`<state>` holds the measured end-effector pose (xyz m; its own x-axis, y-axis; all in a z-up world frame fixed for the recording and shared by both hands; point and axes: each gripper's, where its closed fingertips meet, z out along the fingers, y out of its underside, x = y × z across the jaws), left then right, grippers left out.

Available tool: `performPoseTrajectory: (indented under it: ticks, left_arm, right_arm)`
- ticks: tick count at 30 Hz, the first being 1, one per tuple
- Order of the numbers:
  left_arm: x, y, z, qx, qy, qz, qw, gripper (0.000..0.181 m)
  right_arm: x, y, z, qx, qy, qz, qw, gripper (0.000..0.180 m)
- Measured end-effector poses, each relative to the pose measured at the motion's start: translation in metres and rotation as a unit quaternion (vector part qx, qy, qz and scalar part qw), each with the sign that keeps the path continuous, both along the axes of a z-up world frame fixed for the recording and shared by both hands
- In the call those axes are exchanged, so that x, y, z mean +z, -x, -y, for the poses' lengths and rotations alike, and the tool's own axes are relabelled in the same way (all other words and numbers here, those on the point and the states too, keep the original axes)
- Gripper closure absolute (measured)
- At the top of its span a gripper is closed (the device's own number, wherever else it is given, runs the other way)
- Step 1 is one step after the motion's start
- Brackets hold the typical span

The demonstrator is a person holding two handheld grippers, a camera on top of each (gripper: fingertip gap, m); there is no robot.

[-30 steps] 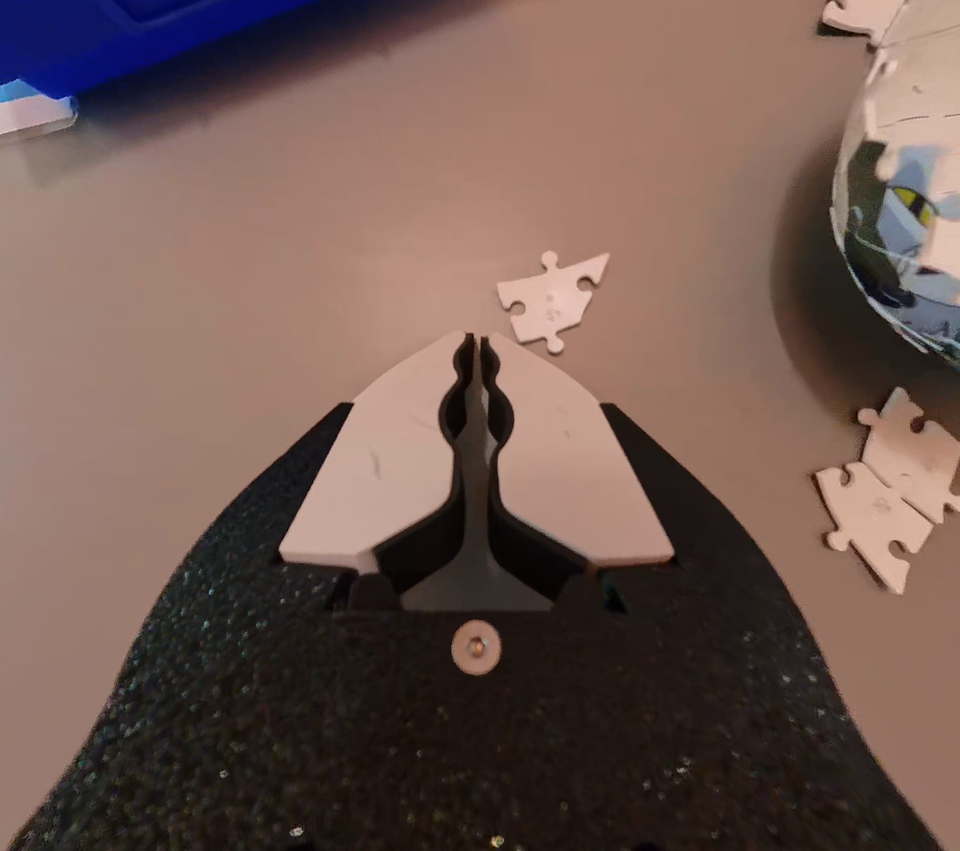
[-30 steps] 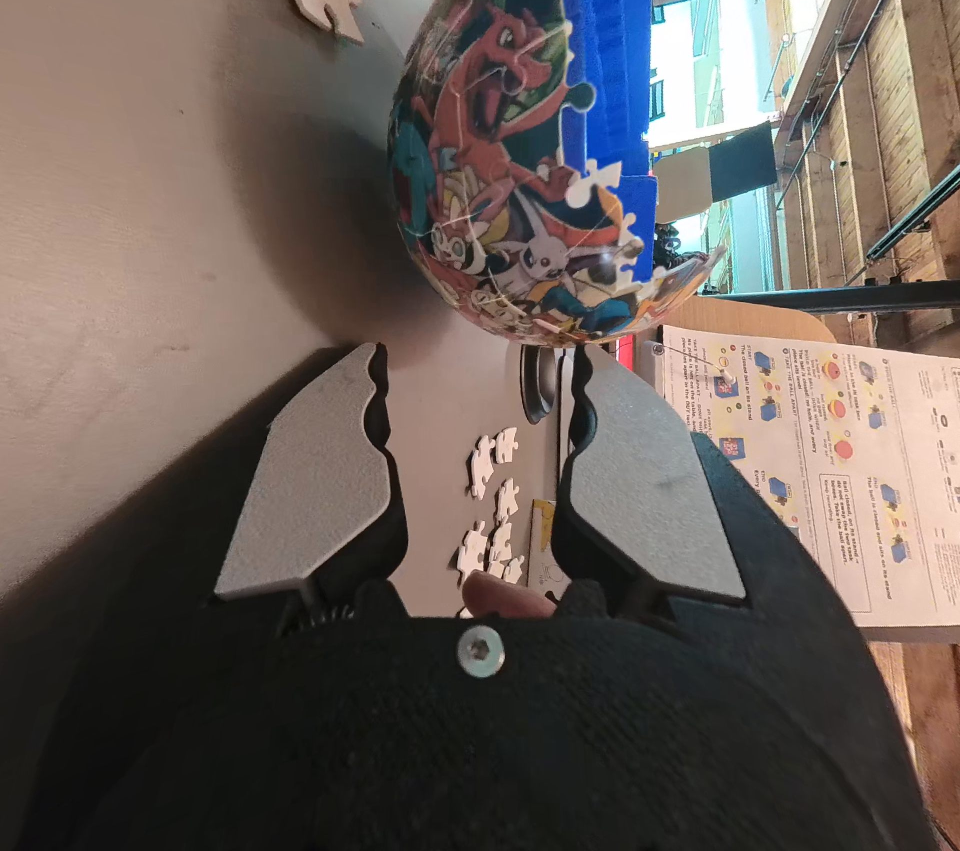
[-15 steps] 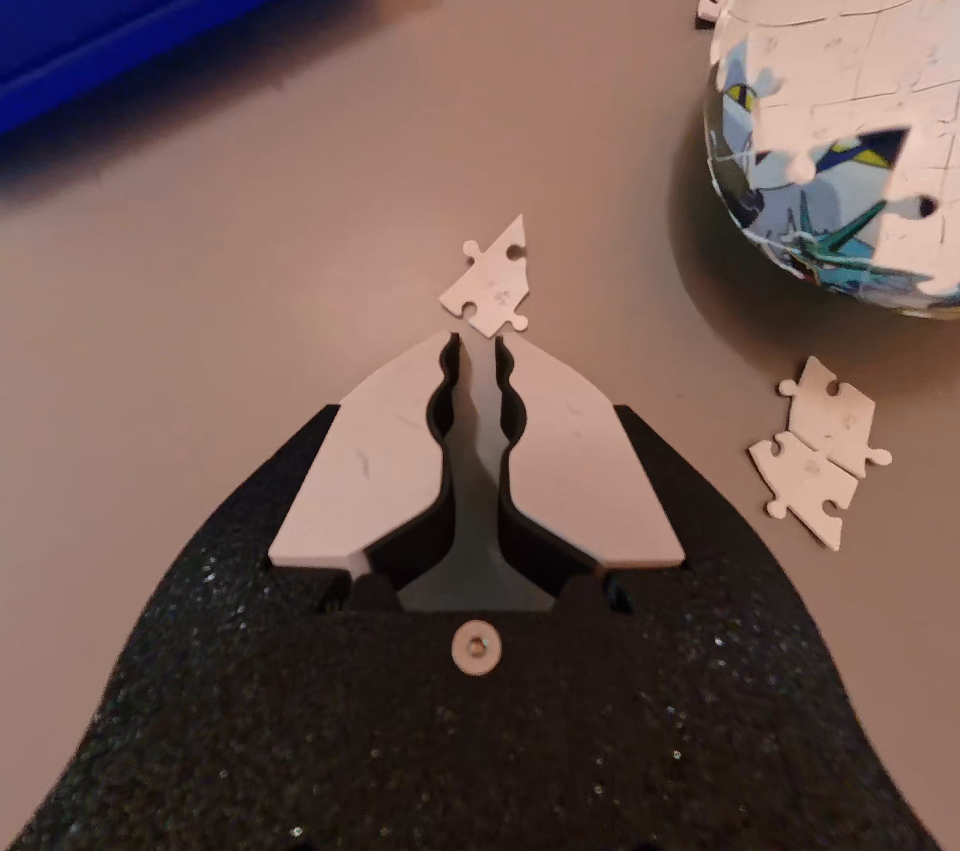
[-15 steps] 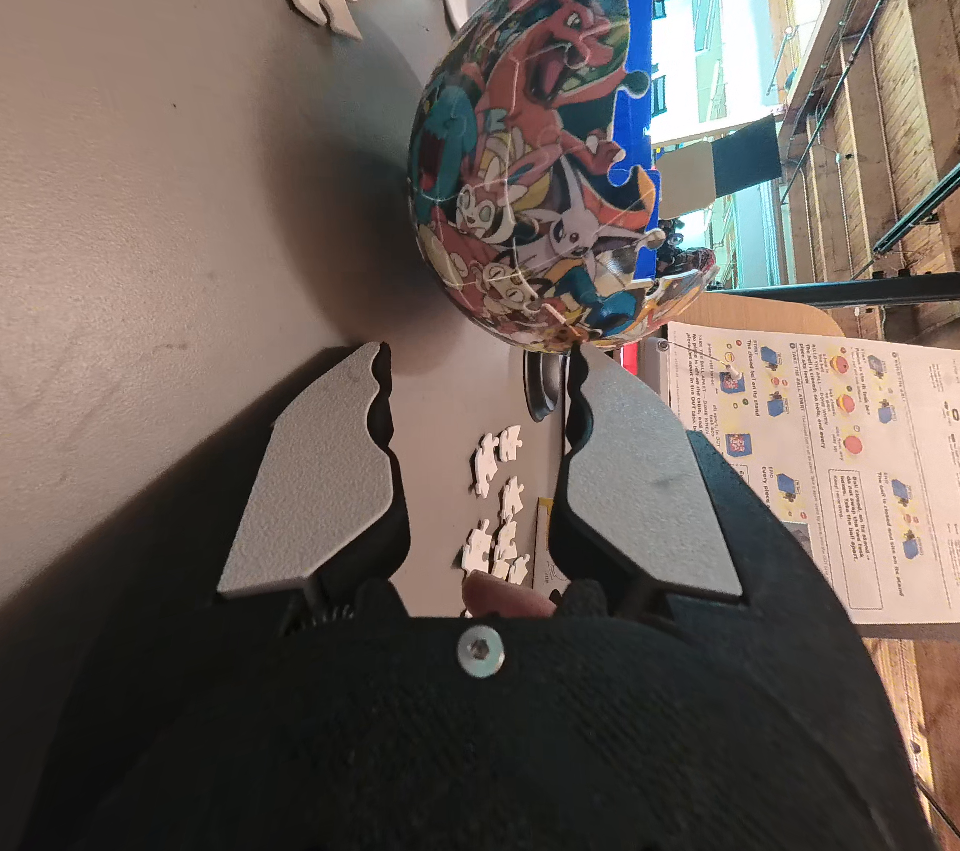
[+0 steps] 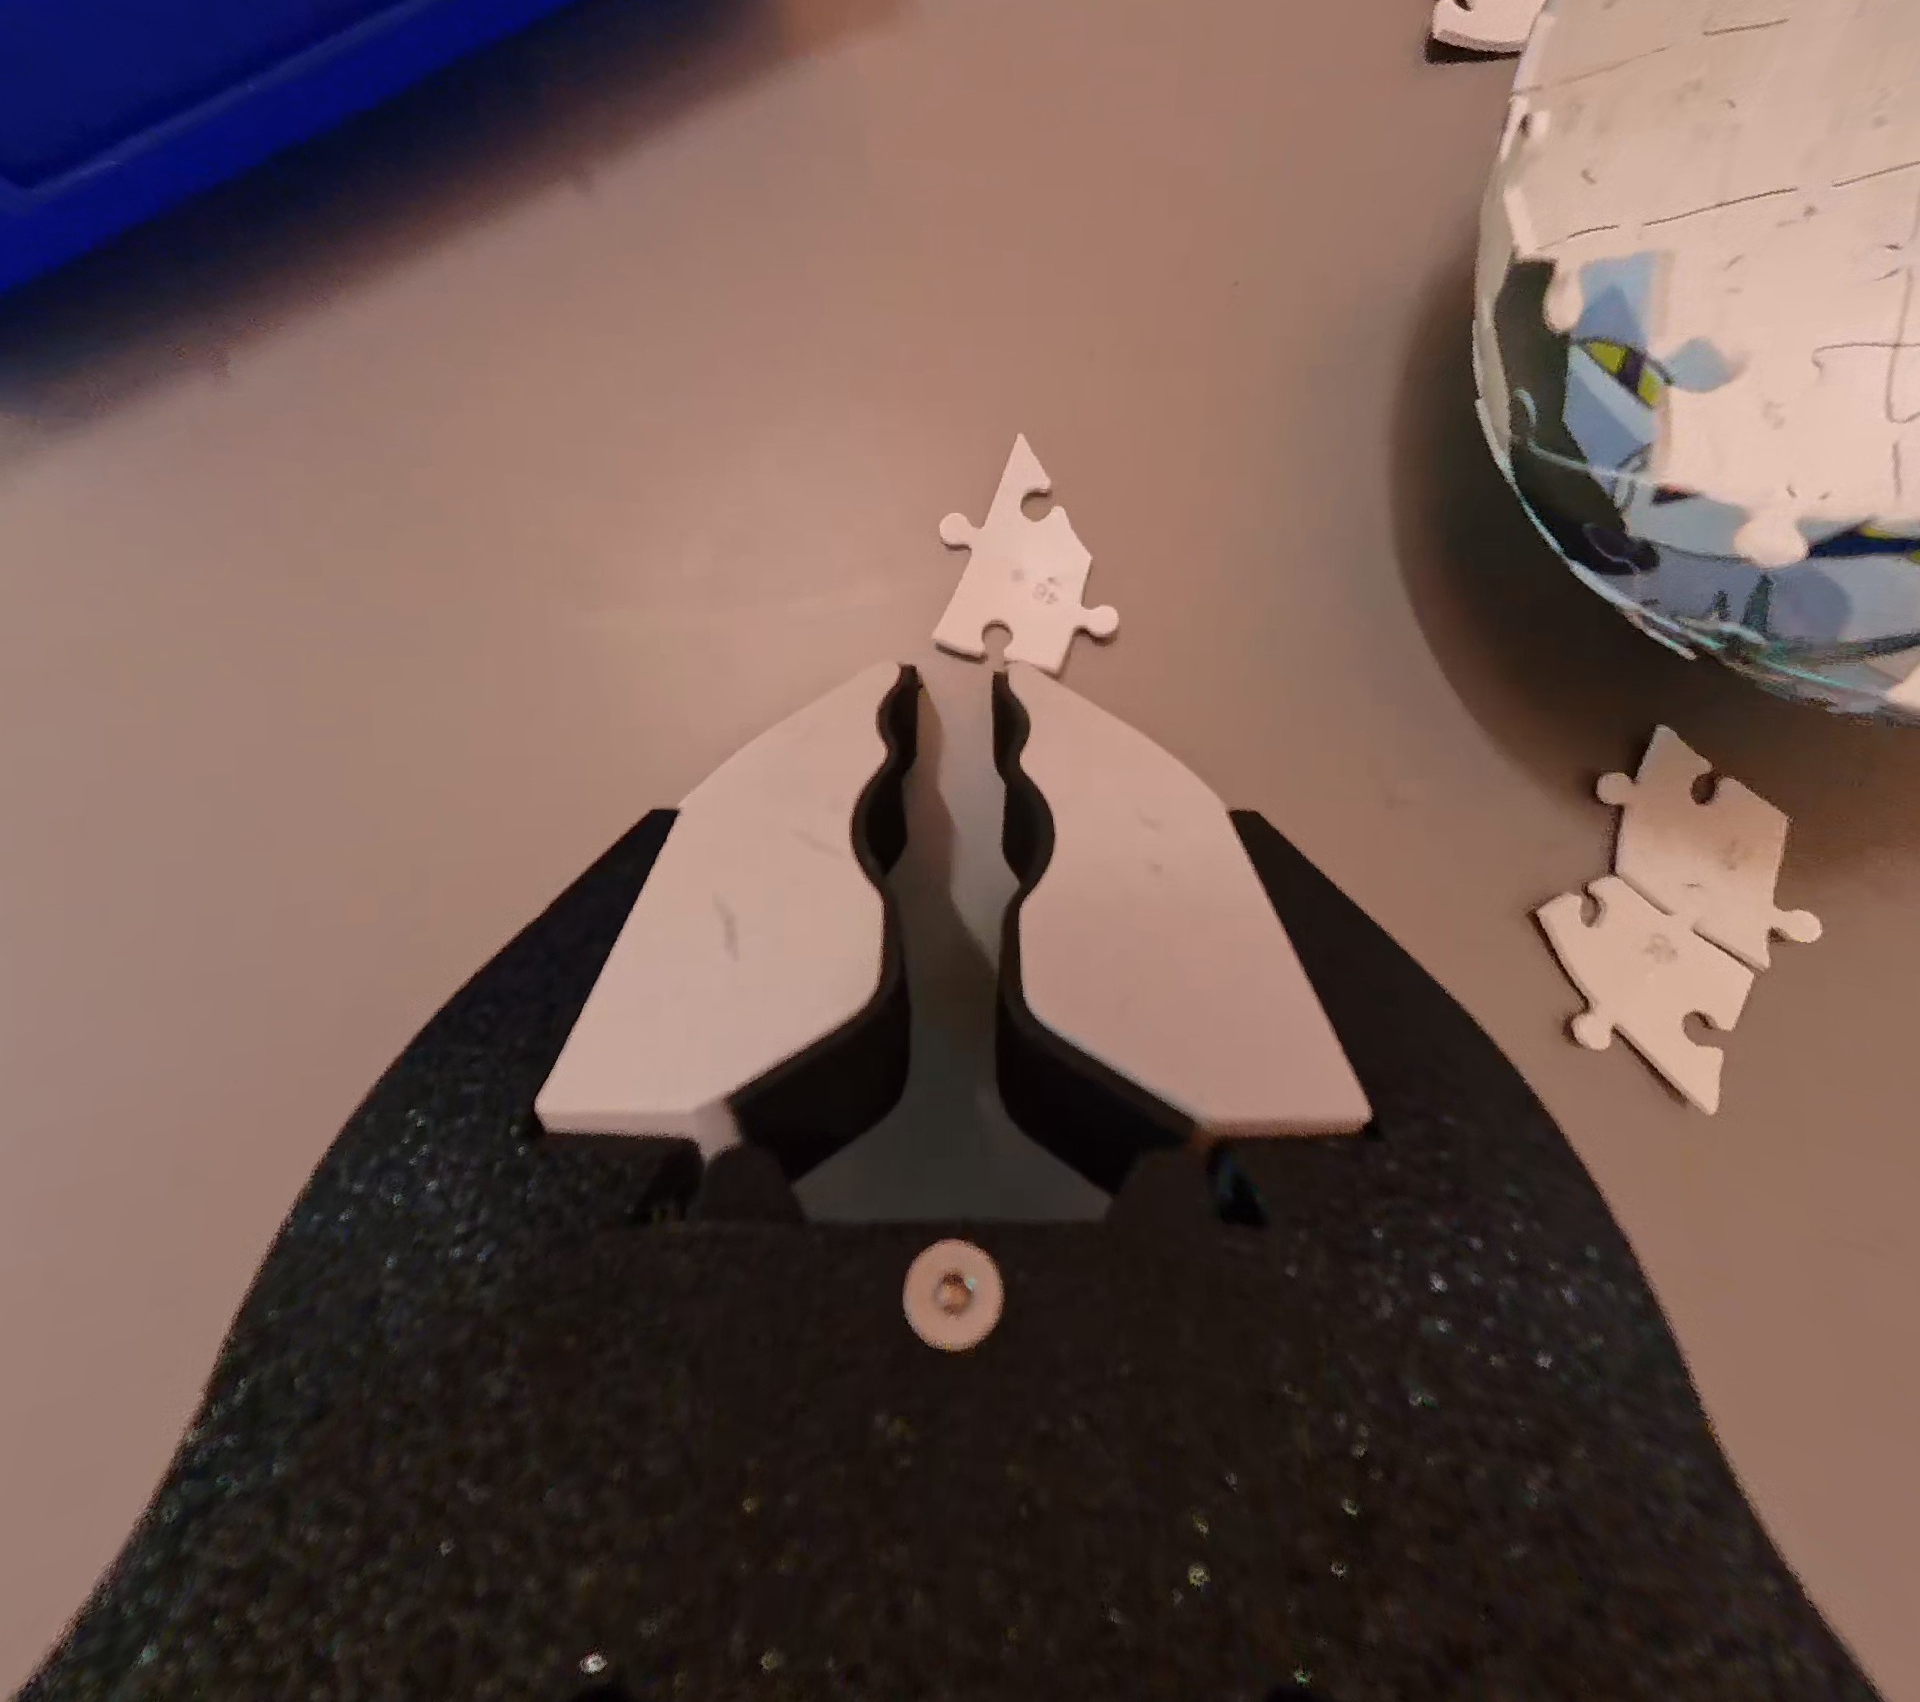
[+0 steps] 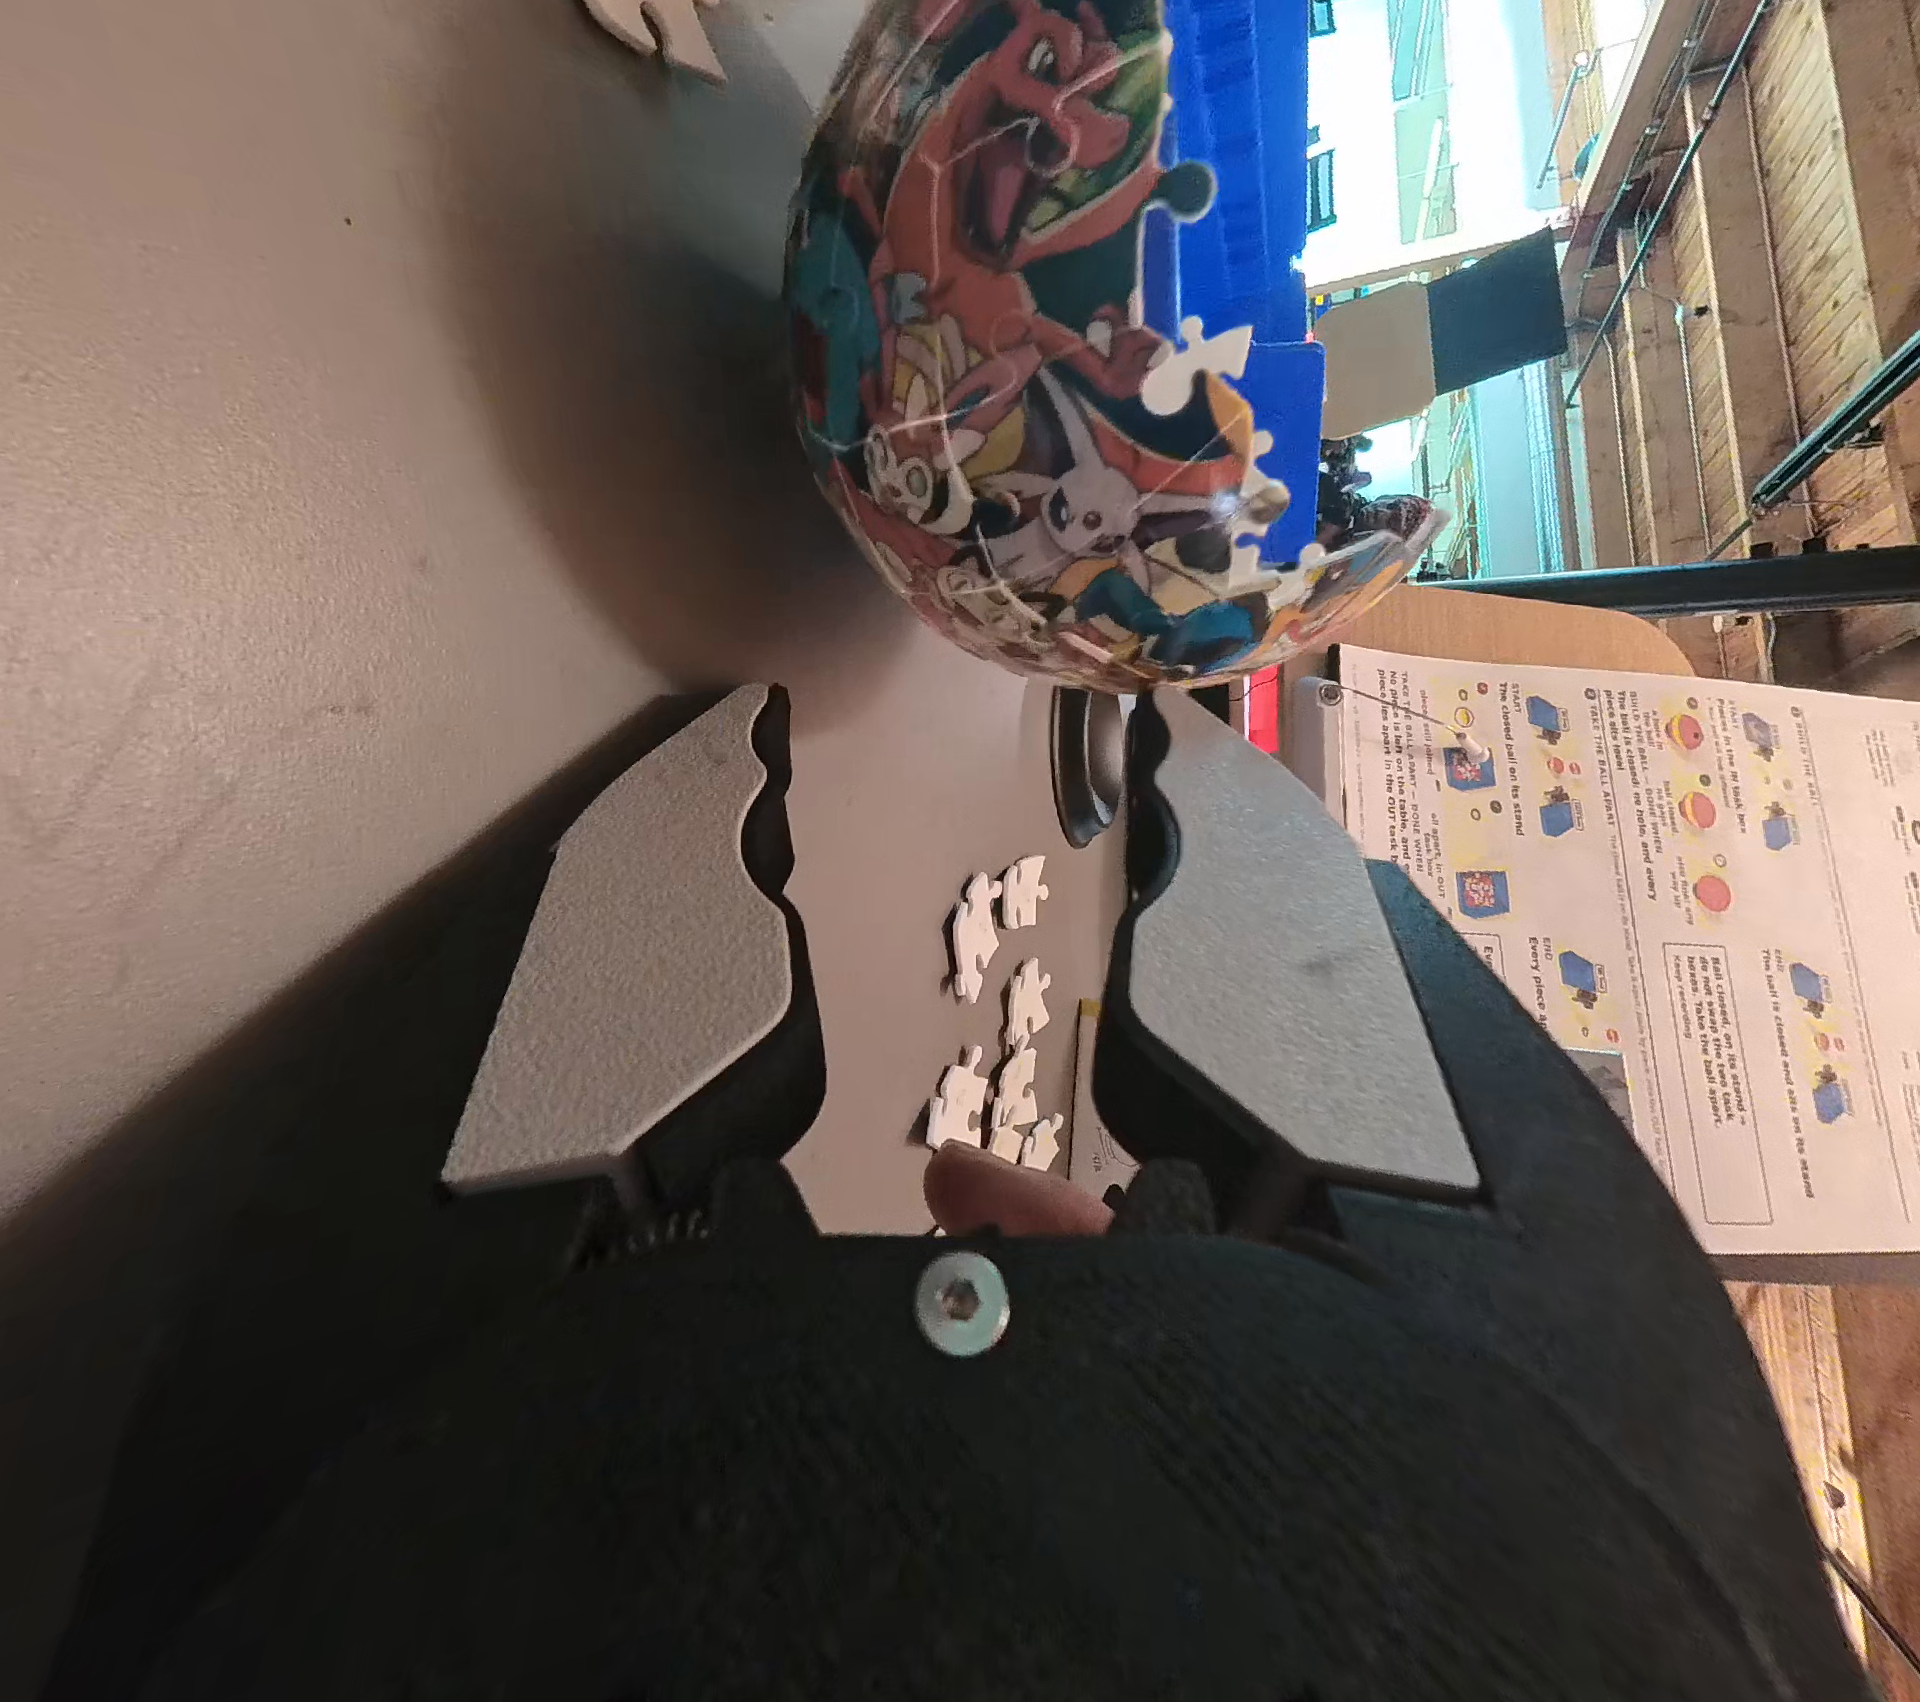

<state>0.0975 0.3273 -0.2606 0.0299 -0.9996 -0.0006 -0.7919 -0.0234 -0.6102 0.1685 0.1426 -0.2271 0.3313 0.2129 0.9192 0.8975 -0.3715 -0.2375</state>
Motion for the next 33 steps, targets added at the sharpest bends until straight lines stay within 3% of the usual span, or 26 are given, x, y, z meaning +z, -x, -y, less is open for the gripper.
performPoseTrajectory:
  ticks: [9,17,23,28,33]
  left_arm:
    - [0.001,-0.006,0.011,0.005,-0.002,-0.006,1.000,0.143]
    - [0.001,-0.004,-0.019,0.066,-0.022,-0.006,0.998,0.151]
    - [0.000,-0.012,-0.008,0.023,-0.008,0.002,1.000,0.150]
    - [0.000,-0.014,-0.010,0.019,-0.016,0.006,1.000,0.166]
    - [0.000,-0.015,-0.008,0.009,-0.012,0.007,1.000,0.169]
  right_arm:
    - [0.000,0.000,0.001,0.000,0.001,-0.001,1.000,0.119]
    - [-0.001,-0.001,0.001,-0.004,0.004,0.000,1.000,0.122]
    - [-0.001,-0.001,0.000,-0.005,0.004,0.001,1.000,0.123]
    - [-0.002,-0.001,0.000,-0.003,0.006,0.001,1.000,0.125]
    - [-0.001,-0.001,0.000,-0.004,0.006,0.001,1.000,0.125]
